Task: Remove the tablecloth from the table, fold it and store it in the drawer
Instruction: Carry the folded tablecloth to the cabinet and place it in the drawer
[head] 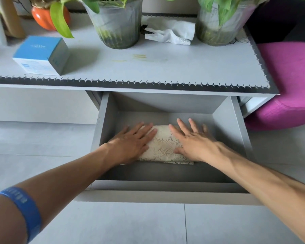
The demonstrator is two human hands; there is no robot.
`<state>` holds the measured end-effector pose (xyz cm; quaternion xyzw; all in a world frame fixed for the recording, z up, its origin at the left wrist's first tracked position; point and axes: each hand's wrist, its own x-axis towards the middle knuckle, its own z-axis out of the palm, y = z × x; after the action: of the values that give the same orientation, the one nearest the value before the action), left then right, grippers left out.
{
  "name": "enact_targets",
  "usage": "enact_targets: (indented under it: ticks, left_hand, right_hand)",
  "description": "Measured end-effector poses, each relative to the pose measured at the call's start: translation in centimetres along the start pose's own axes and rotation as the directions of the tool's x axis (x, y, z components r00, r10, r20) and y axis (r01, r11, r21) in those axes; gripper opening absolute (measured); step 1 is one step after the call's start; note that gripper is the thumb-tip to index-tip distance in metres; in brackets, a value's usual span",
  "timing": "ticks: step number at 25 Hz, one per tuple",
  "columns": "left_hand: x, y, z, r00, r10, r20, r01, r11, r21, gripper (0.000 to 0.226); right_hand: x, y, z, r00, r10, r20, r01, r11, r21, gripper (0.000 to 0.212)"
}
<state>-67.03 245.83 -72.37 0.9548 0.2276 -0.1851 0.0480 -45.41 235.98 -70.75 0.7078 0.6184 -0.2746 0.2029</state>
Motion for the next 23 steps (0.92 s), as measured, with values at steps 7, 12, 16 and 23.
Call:
enact_targets:
  ticks: [7,12,16,23]
  left_hand:
    - [0.1,0.8,-3.4,0.95,-0.112,0.291,0.076,0.988,0.135,0.065]
    - [-5.3,3.6,-7.7,0.987,-0.132,-0.087,0.1,0.949,-0.3,0.058]
    - [-13.6,7.5,-6.2,0.741,0.202,-0.64,-0.235,0.971,0.035,0.056]
    - [-16.2,6.6,-1.2,0.87,0.326,-0.37,-0.064,0.819,0.57,0.08]
  right_hand:
    - [-3.6,1.0,-1.9,0.977,0.005,0.211,-0.024,0.996,0.089,0.072]
    - [-8.5,-0.3,-2.0,0.932,-0.077,-0.353,0.201,0.923,0.329,0.079]
    - [-14.8,-2.3,1.3,0.599,-0.395,-0.696,0.44,0.889,-0.125,0.1]
    - [-14.6,-1.9,3.8,0.511,-0.409,-0.756,0.164,0.91,-0.381,0.084]
